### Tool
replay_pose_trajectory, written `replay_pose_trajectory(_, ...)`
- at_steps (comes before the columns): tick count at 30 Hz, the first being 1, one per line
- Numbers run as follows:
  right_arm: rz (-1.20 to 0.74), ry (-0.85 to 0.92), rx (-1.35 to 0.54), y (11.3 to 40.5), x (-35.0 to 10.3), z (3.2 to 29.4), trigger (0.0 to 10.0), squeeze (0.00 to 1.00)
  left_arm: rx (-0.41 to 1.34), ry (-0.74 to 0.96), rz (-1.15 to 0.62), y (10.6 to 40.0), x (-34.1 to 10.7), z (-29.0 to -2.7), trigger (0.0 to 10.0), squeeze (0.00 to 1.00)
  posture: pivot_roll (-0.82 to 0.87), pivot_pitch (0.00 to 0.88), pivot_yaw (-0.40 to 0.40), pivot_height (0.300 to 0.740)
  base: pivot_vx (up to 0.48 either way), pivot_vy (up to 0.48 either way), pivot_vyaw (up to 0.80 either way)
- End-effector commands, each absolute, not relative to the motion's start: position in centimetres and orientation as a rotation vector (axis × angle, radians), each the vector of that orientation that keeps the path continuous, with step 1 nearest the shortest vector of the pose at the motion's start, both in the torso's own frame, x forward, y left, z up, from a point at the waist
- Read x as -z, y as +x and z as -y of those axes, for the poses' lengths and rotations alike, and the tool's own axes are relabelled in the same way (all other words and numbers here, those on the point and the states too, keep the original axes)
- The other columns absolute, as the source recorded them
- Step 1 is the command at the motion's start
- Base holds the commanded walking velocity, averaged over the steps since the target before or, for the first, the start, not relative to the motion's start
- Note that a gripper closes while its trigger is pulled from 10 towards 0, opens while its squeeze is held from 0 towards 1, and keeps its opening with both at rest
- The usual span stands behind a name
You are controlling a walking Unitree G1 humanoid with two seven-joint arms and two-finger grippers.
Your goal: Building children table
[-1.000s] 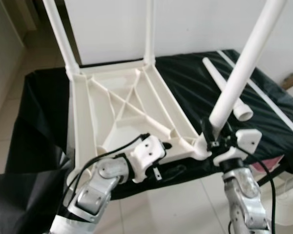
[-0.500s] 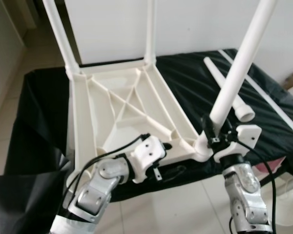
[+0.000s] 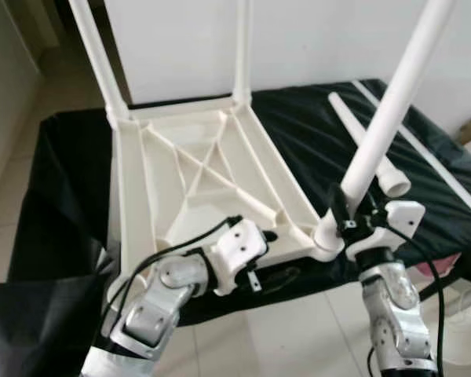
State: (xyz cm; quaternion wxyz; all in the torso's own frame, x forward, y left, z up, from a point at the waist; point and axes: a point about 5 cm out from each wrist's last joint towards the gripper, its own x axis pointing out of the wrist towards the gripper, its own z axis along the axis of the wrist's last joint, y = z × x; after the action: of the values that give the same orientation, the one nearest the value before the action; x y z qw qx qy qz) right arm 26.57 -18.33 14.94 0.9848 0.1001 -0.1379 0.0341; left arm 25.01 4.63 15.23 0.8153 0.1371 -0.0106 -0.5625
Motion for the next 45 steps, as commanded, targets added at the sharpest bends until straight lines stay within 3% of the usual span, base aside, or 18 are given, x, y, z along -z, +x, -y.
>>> replay_pose_trajectory(1, 0.127, 0.233, -0.019, 26.1, -11.8, 19.0, 10.0, 0.00, 1.197, 0.292, 0.033, 24.9, -15.5, -4.4, 10.0, 0.00, -0.04, 0.056, -0.005, 0.740, 0.000, 0.000, 0.00)
replay_pose_trajectory(12, 0.165, 0.219, -0.011, 26.2, -12.2, 19.4, 10.0, 0.00, 1.201, 0.284, 0.025, 24.7, -15.3, -4.4, 10.0, 0.00, -0.04, 0.054, 0.000, 0.740, 0.000, 0.000, 0.00)
replay_pose_trajectory(26, 0.179, -0.014, -0.199, 23.7, -11.0, 17.5, 10.0, 0.00, 1.197, 0.288, 0.013, 24.7, -15.4, -4.9, 10.0, 0.00, -0.05, 0.083, 0.017, 0.740, 0.000, 0.000, 0.00)
replay_pose_trajectory(45, 0.204, -0.149, -0.382, 21.7, -9.9, 15.4, 10.0, 0.00, 1.193, 0.293, 0.007, 24.8, -15.5, -5.2, 10.0, 0.00, -0.04, 0.098, 0.029, 0.740, 0.000, 0.000, 0.00)
